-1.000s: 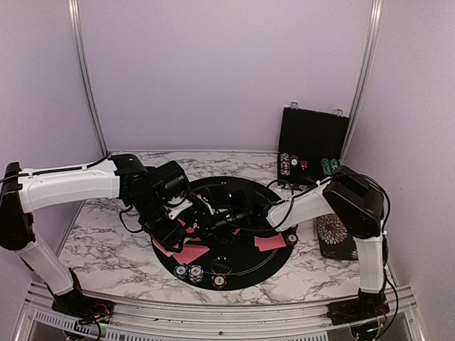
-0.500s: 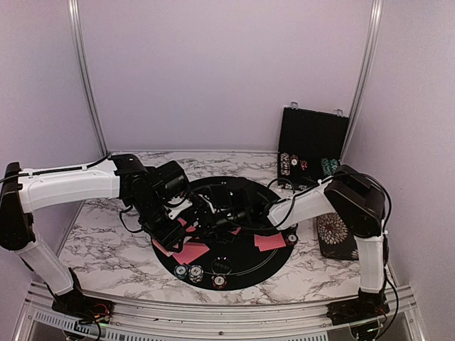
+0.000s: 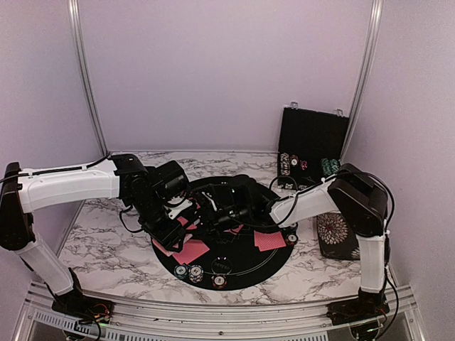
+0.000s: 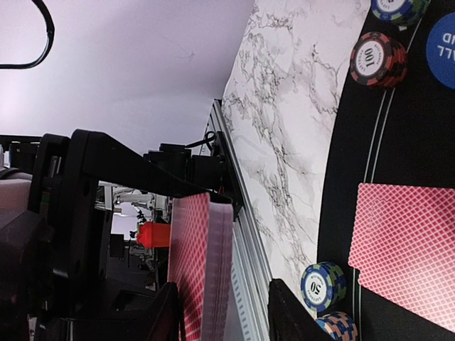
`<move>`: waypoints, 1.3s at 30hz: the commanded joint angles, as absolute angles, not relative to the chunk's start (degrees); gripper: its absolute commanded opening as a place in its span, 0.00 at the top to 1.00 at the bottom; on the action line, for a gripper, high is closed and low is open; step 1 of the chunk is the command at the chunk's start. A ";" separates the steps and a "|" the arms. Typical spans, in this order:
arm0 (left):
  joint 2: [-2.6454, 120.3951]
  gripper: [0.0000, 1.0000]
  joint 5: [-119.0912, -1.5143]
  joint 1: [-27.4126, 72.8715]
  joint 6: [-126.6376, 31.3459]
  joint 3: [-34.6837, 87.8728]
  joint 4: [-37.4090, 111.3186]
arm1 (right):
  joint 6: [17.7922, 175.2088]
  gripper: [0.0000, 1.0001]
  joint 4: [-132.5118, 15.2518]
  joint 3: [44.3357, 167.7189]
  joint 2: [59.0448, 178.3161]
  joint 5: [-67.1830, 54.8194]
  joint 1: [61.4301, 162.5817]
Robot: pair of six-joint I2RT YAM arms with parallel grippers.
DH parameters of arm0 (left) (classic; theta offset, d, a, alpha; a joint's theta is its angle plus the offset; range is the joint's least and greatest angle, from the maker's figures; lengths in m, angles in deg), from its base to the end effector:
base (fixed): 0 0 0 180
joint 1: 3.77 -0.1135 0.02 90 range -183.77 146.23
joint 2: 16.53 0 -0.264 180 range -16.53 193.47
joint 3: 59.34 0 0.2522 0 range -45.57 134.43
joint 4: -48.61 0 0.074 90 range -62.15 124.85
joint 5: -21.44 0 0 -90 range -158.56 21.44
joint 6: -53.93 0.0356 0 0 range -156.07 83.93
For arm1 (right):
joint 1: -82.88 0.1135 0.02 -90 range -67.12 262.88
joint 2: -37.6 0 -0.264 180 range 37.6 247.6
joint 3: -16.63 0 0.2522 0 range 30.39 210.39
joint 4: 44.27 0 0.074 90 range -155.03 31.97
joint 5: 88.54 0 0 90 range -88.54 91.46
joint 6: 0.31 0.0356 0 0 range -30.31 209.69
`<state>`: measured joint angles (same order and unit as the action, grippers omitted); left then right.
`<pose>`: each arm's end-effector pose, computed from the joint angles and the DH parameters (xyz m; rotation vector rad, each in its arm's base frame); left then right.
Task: Distribute texas hold em gaming equipment
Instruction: Pick up the poker card from the face-down deck piles.
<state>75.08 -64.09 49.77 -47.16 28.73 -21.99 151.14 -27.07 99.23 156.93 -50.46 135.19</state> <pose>0.1814 -0.2502 0.2565 1.0766 2.7280 -0.3151 0.2480 0.3668 0.1608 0.6009 -2.3392 -1.9586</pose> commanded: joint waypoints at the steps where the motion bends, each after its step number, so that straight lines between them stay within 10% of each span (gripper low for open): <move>1: 74.50 0.49 -63.91 49.94 -46.78 29.19 -22.01 | 150.45 0.60 -28.85 99.06 154.35 -49.08 134.05; 39: 74.96 0.49 -63.91 49.93 -46.96 28.65 -22.01 | 150.62 0.77 -28.42 94.97 148.43 -48.02 133.06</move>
<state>75.08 -64.09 49.77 -47.16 28.73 -21.99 150.96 -28.69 95.63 150.11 -48.47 133.36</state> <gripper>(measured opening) 0.674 0.237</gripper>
